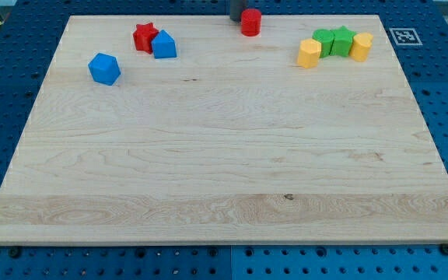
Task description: Move red circle a bit right and down
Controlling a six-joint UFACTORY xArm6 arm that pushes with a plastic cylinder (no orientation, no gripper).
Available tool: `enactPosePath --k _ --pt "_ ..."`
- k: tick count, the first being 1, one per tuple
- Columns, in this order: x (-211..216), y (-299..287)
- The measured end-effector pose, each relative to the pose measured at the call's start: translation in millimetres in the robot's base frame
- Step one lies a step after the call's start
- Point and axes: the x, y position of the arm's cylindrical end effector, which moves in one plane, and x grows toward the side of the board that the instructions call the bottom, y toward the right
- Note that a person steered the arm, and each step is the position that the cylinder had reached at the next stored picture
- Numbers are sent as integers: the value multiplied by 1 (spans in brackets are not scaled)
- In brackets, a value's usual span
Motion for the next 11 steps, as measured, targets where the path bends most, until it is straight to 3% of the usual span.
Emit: enactPosePath --k 2,3,5,7,11 --pt "8 96" --pt "48 80" --pt "21 98" --pt "20 38" --pt "17 14"
